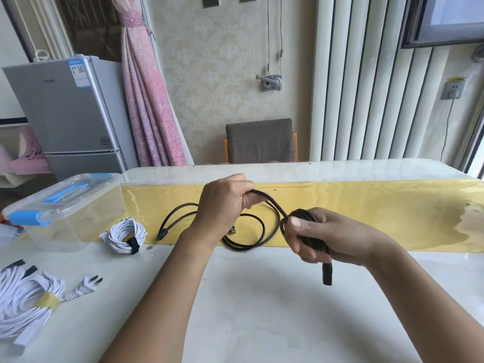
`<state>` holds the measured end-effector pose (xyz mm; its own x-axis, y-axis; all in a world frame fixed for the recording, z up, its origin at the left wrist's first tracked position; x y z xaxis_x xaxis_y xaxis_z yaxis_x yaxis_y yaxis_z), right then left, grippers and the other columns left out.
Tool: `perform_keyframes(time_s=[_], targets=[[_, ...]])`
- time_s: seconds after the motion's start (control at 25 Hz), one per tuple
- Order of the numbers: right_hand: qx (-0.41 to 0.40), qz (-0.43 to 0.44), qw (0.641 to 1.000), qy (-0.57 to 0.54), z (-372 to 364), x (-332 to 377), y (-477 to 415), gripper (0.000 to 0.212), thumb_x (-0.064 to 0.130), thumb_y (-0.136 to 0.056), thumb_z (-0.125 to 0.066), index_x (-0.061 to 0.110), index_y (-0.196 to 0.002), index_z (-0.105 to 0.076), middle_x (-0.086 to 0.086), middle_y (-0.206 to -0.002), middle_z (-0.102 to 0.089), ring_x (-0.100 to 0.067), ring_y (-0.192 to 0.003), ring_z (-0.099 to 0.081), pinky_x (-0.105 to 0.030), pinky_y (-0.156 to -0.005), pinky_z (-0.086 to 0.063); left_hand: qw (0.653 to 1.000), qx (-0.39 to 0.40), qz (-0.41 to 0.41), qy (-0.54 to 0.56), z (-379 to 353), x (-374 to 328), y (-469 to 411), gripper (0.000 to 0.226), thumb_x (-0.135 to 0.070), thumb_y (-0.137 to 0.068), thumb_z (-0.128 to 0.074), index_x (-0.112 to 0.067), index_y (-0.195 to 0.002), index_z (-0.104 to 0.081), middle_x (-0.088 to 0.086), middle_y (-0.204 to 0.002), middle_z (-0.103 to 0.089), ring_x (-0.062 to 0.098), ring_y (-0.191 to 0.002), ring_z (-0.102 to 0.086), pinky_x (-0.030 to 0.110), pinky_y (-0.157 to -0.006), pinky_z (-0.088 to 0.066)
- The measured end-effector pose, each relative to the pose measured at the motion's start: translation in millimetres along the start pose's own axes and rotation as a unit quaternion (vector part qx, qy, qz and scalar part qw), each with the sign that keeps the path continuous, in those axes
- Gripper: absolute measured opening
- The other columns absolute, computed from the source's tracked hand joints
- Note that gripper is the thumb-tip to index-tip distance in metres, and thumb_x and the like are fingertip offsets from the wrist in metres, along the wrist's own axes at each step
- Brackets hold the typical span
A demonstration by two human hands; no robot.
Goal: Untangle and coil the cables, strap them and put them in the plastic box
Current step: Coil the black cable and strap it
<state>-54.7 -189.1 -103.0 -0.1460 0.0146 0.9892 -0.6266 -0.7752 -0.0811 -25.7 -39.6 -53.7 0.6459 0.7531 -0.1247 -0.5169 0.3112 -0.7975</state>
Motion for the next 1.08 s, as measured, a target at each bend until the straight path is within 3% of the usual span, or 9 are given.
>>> perform_keyframes(time_s=[0.16, 0.32, 0.4, 0.6, 0.68, 0.76, 0.84, 0.96, 1.08], targets=[[0.178, -0.01, 0.98, -0.089, -22, -1, 8, 0.034, 0.032, -0.092, -0.058, 0.006, -0.072, -0.065, 0.0, -0.053, -0.059, -0.003, -0.037, -0.048, -0.015, -0.054, -0.041, 0.995, 0.041, 0.093, -0.004, -10, 24, 6, 0.037, -0.028, -0.09, -0.066, -0.017, -0.055, -0.062, -0.016, -0.049, -0.042, -0.007, -0.055, -0.051, 0.007, -0.052, -0.032], [0.323, 0.03, 0.941, -0.092, -53, 13, 13, 0.03, 0.021, -0.09, -0.058, -0.004, -0.074, -0.061, -0.021, -0.054, -0.055, -0.003, -0.035, -0.049, -0.018, -0.038, -0.032, 0.971, 0.079, 0.227, -0.021, -12, 58, 17, 0.053, -0.048, -0.092, -0.054, -0.01, -0.055, -0.059, -0.01, -0.044, -0.045, 0.005, -0.046, -0.045, 0.028, -0.053, -0.032], [0.348, 0.036, 0.924, -0.153, -65, 15, 10, 0.02, 0.015, -0.091, -0.057, -0.001, -0.093, -0.069, -0.033, -0.057, -0.049, 0.0, -0.042, -0.055, -0.015, -0.034, -0.028, 0.961, 0.117, 0.249, 0.005, -25, 62, 23, 0.055, -0.054, -0.09, -0.052, -0.01, -0.057, -0.058, -0.008, -0.045, -0.047, 0.014, -0.046, -0.05, 0.03, -0.055, -0.037], [0.158, 0.199, 0.906, -0.339, -33, 45, 9, 0.034, 0.008, -0.1, -0.029, -0.01, -0.124, -0.044, -0.015, -0.101, -0.069, -0.008, -0.046, -0.044, -0.015, -0.055, -0.039, 0.948, 0.215, 0.235, -0.001, -48, 50, 29, 0.049, -0.058, -0.09, -0.049, -0.023, -0.055, -0.048, -0.009, -0.051, -0.049, 0.017, -0.052, -0.051, 0.028, -0.056, -0.035], [0.032, 0.241, 0.879, -0.41, -2, 46, 11, 0.036, 0.012, -0.102, -0.032, -0.013, -0.125, -0.045, -0.026, -0.126, -0.056, -0.02, -0.084, -0.064, -0.022, -0.084, -0.048, 0.937, 0.262, 0.23, 0.006, -60, 36, 31, 0.05, -0.058, -0.09, -0.047, -0.022, -0.057, -0.045, -0.005, -0.063, -0.058, 0.017, -0.058, -0.051, 0.03, -0.061, -0.038], [-0.078, 0.265, 0.861, -0.426, 24, 43, 19, 0.041, 0.016, -0.103, -0.034, -0.015, -0.124, -0.05, -0.031, -0.14, -0.041, -0.037, -0.123, -0.051, -0.034, -0.109, -0.037, 0.924, 0.317, 0.211, -0.015, -76, 21, 33, 0.051, -0.061, -0.09, -0.044, -0.02, -0.059, -0.042, 0.001, -0.078, -0.065, 0.019, -0.07, -0.055, 0.031, -0.067, -0.041], [-0.125, 0.293, 0.842, -0.436, 33, 46, 18, 0.036, 0.016, -0.099, -0.041, -0.009, -0.102, -0.067, -0.027, -0.139, -0.045, -0.038, -0.131, -0.043, -0.036, -0.112, -0.033, 0.913, 0.359, 0.193, -0.031, -87, 8, 35, 0.051, -0.063, -0.09, -0.041, -0.022, -0.061, -0.039, 0.002, -0.08, -0.061, 0.021, -0.077, -0.054, 0.033, -0.07, -0.041], [-0.283, 0.285, 0.878, -0.259, 53, 44, 33, 0.037, 0.024, -0.092, -0.045, 0.014, -0.065, -0.069, -0.012, -0.133, -0.057, -0.027, -0.126, -0.052, -0.038, -0.106, -0.041, 0.909, 0.379, 0.174, -0.006, -90, -4, 35, 0.052, -0.063, -0.092, -0.037, -0.019, -0.063, -0.041, 0.005, -0.084, -0.064, 0.022, -0.079, -0.056, 0.035, -0.076, -0.047], [-0.386, 0.222, 0.893, -0.06, 66, 38, 39, 0.031, 0.023, -0.095, -0.047, 0.011, -0.081, -0.071, -0.001, -0.129, -0.061, -0.014, -0.122, -0.055, -0.041, -0.107, -0.033, 0.921, 0.365, 0.139, -0.012, -86, -17, 31, 0.059, -0.062, -0.093, -0.035, -0.008, -0.077, -0.054, 0.01, -0.087, -0.067, 0.027, -0.082, -0.061, 0.04, -0.078, -0.05]])
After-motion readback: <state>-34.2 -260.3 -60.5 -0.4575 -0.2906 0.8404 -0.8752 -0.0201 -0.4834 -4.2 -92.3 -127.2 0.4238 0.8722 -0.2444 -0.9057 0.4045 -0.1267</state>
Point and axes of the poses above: each hand's wrist, its own y-axis away from the middle knuckle, its own z-axis out of the back of the hand, x = y × z, the point moved 6 cm from there along -y, towards the middle knuckle
